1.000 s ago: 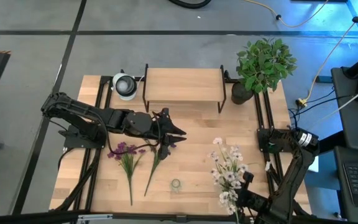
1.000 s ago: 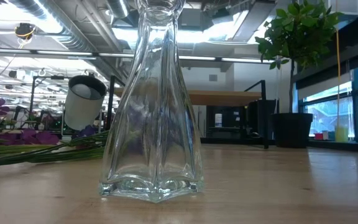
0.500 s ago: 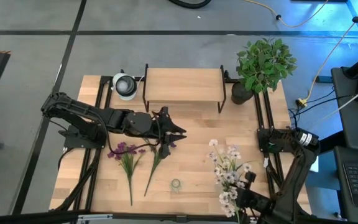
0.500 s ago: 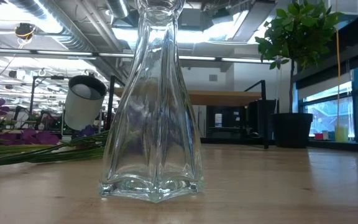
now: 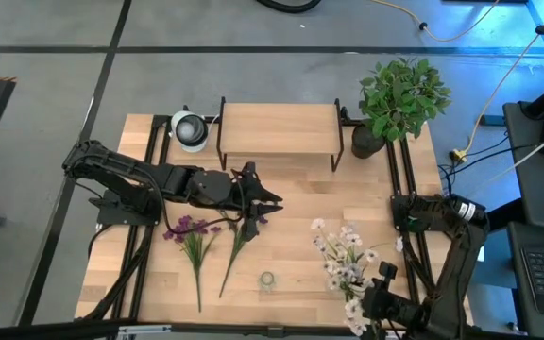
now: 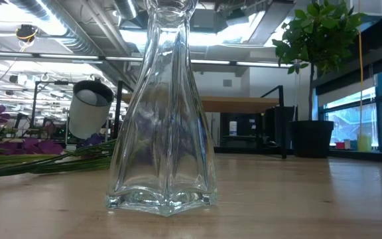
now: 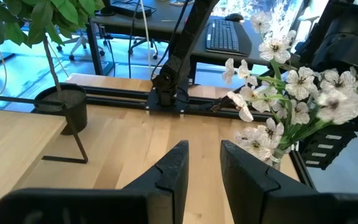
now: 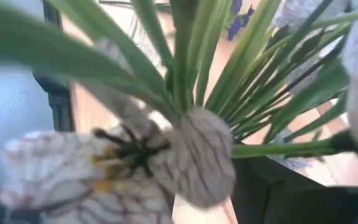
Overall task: Pick and place flowers into a vace then onto a shelf
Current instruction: Put the white flowers into the right transparent vase, then put the right transparent vase on the shelf
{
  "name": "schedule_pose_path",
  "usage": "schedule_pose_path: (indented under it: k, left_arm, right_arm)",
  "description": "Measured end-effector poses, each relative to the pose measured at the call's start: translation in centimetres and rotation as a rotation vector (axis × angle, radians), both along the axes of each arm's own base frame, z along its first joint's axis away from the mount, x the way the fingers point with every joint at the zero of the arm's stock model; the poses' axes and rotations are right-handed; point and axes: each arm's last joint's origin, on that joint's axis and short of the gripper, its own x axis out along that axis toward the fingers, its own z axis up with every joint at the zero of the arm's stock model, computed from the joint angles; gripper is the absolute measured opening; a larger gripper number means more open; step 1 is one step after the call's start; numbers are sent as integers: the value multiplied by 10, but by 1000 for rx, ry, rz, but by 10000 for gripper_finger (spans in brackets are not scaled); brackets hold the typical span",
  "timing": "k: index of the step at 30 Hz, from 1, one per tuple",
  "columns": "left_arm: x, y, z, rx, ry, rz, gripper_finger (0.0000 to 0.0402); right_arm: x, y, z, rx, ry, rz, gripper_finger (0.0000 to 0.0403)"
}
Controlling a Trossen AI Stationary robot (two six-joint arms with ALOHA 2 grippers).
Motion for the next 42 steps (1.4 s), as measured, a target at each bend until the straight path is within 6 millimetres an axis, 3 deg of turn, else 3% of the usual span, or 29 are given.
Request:
schedule_pose_path:
  k: [19, 30, 36, 42]
  left_arm:
    - [0, 0, -1, 3, 13, 0, 86]
    - [0, 0, -1, 4, 14, 0, 86]
    - [0, 0, -1, 4, 14, 0, 86]
    - [0, 0, -1, 3, 14, 0, 86]
  right_arm:
    - [-7, 1, 20, 129, 227, -8, 122]
    - [-24, 8, 60, 299, 152, -28, 122]
    - [-41, 16, 58, 479, 267, -190, 122]
    - [-67, 24, 46, 563, 124, -359, 122]
